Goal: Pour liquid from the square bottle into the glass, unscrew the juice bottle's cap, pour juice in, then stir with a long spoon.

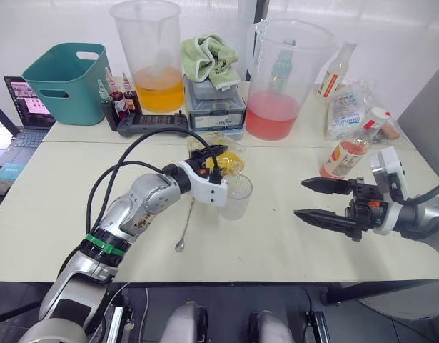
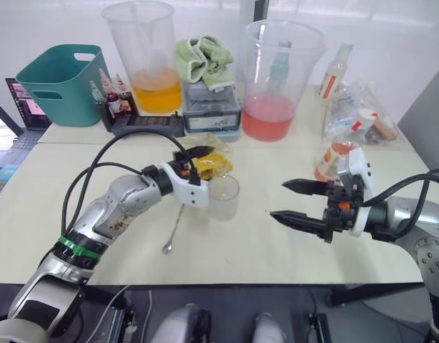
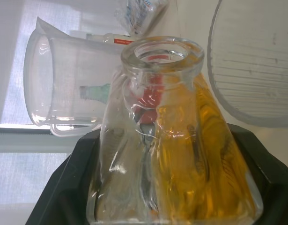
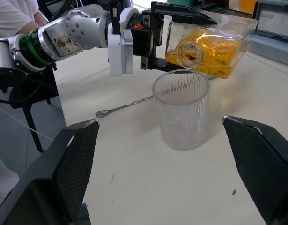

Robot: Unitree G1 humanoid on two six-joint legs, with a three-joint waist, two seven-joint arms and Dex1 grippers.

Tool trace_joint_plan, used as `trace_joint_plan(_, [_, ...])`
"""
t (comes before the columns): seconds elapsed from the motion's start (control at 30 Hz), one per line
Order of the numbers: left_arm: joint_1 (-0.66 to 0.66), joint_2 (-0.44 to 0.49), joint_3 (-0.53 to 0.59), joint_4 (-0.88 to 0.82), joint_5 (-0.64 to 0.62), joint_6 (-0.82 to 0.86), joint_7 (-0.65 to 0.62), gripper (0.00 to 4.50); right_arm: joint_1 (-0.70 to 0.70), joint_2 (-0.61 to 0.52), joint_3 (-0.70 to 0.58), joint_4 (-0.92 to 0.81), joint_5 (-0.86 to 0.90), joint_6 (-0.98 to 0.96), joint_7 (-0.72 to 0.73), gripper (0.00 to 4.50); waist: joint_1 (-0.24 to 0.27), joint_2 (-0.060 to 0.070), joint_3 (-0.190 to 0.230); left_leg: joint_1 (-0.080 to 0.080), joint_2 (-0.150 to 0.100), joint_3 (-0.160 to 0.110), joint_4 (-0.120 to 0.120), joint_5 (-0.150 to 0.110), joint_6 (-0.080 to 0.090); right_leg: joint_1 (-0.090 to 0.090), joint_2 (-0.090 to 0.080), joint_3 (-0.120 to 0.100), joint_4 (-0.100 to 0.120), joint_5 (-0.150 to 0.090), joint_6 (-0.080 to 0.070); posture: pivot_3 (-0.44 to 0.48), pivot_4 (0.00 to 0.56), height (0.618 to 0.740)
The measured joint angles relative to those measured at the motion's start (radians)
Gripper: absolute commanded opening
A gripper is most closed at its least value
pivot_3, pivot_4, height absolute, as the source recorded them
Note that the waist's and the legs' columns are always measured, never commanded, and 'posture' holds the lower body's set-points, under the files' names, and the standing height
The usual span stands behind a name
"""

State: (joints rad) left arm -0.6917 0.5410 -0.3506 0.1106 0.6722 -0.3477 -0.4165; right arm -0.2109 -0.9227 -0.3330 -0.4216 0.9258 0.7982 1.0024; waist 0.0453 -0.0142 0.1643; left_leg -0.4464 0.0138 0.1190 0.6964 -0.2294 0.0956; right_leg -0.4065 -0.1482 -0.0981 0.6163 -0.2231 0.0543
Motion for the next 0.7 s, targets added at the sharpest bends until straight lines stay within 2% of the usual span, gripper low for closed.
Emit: trace_joint_plan(0.7, [-0.017, 0.016, 0.000, 0.012, 0.132, -0.095, 0.116, 2.79, 0.015, 0.000, -0.006, 0.000, 0.000, -0.012, -0.014, 4.47, -0.001, 0.000, 0.000, 0.000, 0.000, 0.000, 0.000, 0.000, 0.000, 0.000, 0.000, 0.000, 0.001, 0.000, 0.000, 0.000, 0.150, 0.739])
